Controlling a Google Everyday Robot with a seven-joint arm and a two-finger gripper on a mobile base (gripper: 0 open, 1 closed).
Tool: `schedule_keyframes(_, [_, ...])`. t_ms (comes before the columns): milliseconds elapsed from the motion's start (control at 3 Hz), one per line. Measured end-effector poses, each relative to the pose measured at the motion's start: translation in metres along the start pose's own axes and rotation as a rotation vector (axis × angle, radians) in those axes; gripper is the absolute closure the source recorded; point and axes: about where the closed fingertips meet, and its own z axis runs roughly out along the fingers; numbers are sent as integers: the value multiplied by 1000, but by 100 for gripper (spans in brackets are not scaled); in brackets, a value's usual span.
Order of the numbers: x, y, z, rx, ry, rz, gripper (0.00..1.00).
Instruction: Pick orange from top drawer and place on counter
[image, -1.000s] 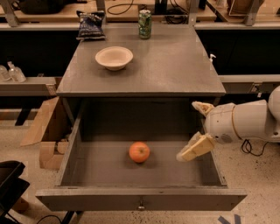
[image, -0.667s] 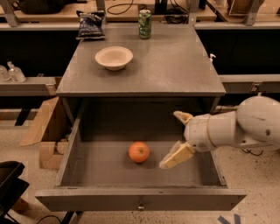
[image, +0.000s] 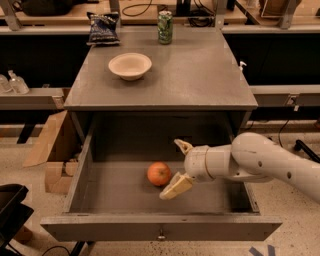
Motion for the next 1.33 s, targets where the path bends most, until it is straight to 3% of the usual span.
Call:
schedule_keyframes(333, [11,3,30,-9,20,-20,0])
schedule_keyframes(1000, [31,8,72,-35,124,-56,41])
schedule_keyframes(1333, [31,11,82,-43,147,-65,63])
